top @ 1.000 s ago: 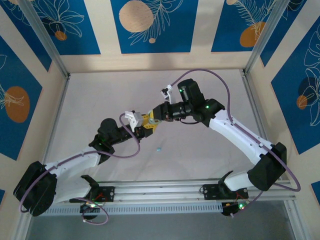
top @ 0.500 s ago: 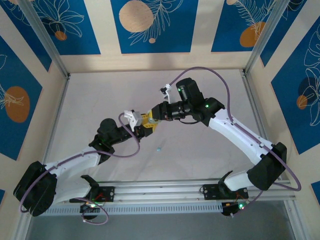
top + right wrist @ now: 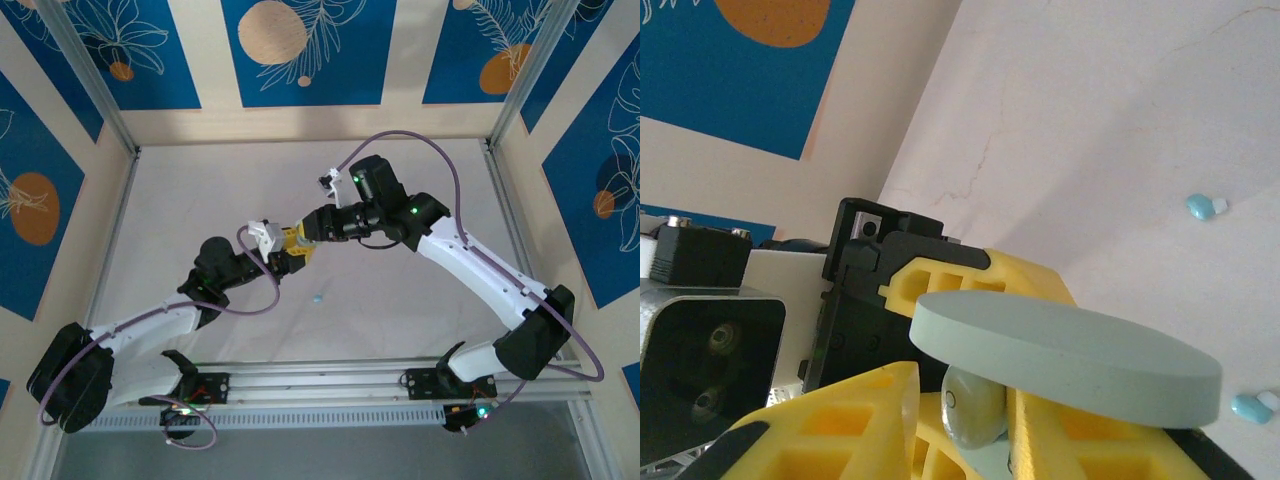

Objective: Insert the wireless bluetooth earbuds into the charging case

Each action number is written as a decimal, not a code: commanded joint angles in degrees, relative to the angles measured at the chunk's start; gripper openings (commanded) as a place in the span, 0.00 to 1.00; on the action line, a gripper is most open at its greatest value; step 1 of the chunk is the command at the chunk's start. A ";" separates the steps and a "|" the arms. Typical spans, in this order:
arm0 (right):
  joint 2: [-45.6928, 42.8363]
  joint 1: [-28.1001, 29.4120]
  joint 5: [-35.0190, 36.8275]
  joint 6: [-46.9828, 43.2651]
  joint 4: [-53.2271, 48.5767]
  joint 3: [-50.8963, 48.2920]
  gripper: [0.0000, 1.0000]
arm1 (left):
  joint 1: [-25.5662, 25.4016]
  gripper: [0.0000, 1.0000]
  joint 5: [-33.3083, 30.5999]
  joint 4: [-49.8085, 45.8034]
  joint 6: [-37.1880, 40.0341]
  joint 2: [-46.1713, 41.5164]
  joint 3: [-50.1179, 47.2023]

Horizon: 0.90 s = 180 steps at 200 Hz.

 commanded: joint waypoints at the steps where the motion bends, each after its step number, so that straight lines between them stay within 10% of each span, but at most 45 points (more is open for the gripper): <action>1: 0.36 0.20 1.91 -1.10 -2.67 1.19 0.31 | -0.44 0.31 0.83 4.77 -0.66 -1.95 1.79; 119: -10.50 -0.48 6.54 -3.84 2.95 -3.32 0.37 | -0.51 0.30 0.36 3.10 0.54 -2.34 1.65; 180: -2.53 -6.24 3.15 0.31 -0.02 3.21 0.42 | -0.52 0.31 3.03 -0.22 0.20 -4.23 2.68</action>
